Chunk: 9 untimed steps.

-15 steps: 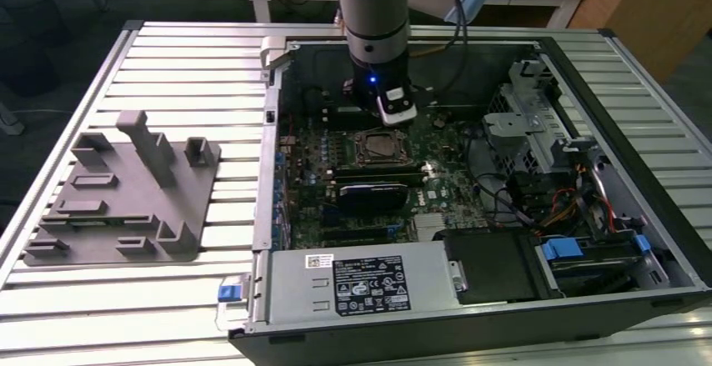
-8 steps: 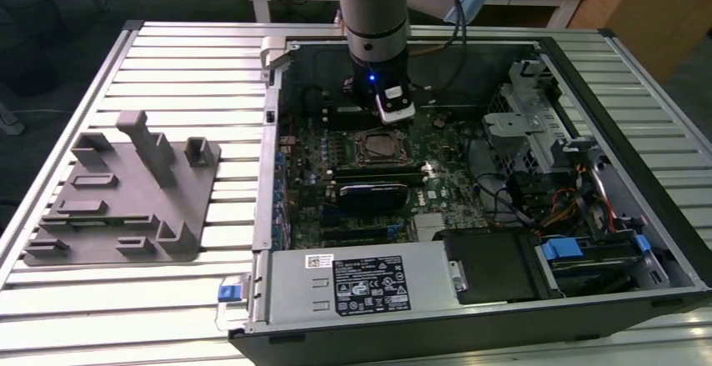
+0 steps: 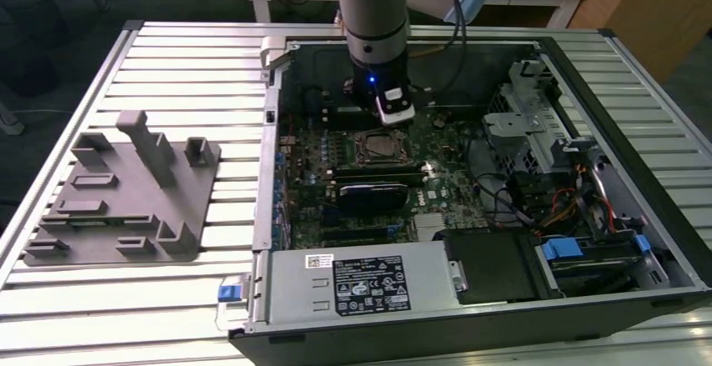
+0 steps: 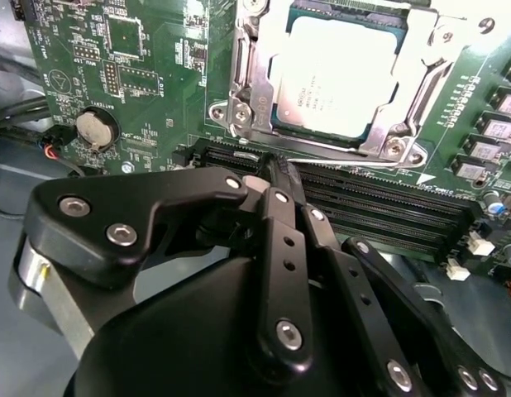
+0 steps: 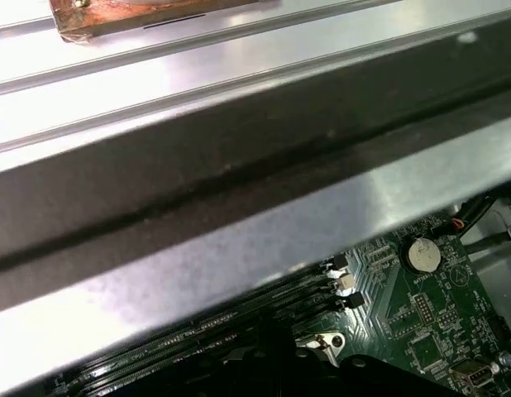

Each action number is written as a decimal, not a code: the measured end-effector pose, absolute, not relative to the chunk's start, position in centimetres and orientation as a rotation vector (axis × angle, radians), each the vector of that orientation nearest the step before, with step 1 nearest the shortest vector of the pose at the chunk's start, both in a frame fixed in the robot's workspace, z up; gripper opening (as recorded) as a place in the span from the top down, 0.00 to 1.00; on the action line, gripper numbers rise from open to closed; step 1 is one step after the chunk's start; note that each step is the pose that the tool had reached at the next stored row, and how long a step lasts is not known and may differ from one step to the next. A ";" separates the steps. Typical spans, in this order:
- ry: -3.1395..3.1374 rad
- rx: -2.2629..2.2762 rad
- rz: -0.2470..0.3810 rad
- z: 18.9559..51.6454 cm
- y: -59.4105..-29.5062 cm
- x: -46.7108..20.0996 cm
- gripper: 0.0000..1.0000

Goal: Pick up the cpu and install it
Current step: 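Install the first cpu locking lever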

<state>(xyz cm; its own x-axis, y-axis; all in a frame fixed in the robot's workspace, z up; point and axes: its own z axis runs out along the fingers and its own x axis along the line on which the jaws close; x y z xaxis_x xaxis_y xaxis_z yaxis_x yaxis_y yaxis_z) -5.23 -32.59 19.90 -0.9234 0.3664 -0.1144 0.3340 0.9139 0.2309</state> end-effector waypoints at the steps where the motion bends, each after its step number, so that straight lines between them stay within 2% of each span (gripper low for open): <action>1: 2.920 0.538 0.312 19.9 -32.6 -5.2 0.89; 9: 2.920 0.537 0.311 19.5 -33.0 -5.2 0.89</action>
